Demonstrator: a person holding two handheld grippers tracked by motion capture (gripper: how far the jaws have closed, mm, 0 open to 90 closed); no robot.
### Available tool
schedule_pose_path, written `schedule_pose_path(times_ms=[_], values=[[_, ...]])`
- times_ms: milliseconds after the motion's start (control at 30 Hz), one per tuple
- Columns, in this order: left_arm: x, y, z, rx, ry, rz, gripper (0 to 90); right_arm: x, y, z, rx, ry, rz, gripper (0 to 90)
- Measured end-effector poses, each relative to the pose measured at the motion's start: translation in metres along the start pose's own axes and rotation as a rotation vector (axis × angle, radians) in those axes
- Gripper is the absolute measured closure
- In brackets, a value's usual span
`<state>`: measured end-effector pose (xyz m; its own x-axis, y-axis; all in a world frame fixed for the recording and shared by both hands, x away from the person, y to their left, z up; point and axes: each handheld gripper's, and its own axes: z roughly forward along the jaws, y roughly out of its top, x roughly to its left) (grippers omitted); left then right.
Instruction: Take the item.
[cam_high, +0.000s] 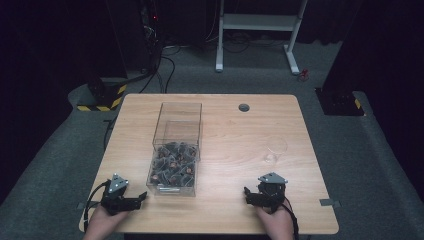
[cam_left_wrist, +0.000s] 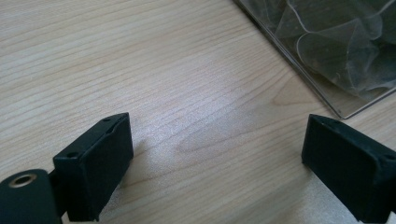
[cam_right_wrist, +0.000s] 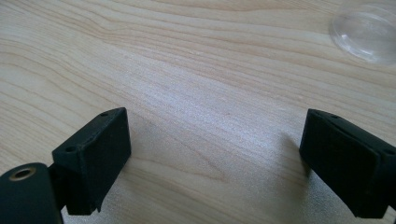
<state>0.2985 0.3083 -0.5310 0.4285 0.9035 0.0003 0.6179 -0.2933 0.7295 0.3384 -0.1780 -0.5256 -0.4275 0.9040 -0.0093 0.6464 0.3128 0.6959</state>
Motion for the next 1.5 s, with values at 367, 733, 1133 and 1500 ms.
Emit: schedule_pose_path(times_ms=[367, 733, 1133, 1500], values=[[0.0, -0.0001, -0.0001, 0.0, -0.001, 0.002, 9.2, 0.0002, 0.0006, 0.0005, 0.0, 0.001, 0.002, 8.7], [0.0, -0.0006, -0.0008, 0.0, -0.002, 0.003, 9.6, -0.0004, 0.0006, 0.0006, 0.0, 0.007, -0.004, 8.4], [-0.0002, -0.0009, -0.0011, -0.001, -0.002, 0.001, 9.7, -0.0017, 0.0003, -0.0008, -0.006, 0.024, -0.002, 11.6], [-0.0002, -0.0009, -0.001, -0.001, -0.001, 0.001, 9.7, 0.0025, 0.0022, -0.0066, -0.052, 0.063, -0.015, 12.8]])
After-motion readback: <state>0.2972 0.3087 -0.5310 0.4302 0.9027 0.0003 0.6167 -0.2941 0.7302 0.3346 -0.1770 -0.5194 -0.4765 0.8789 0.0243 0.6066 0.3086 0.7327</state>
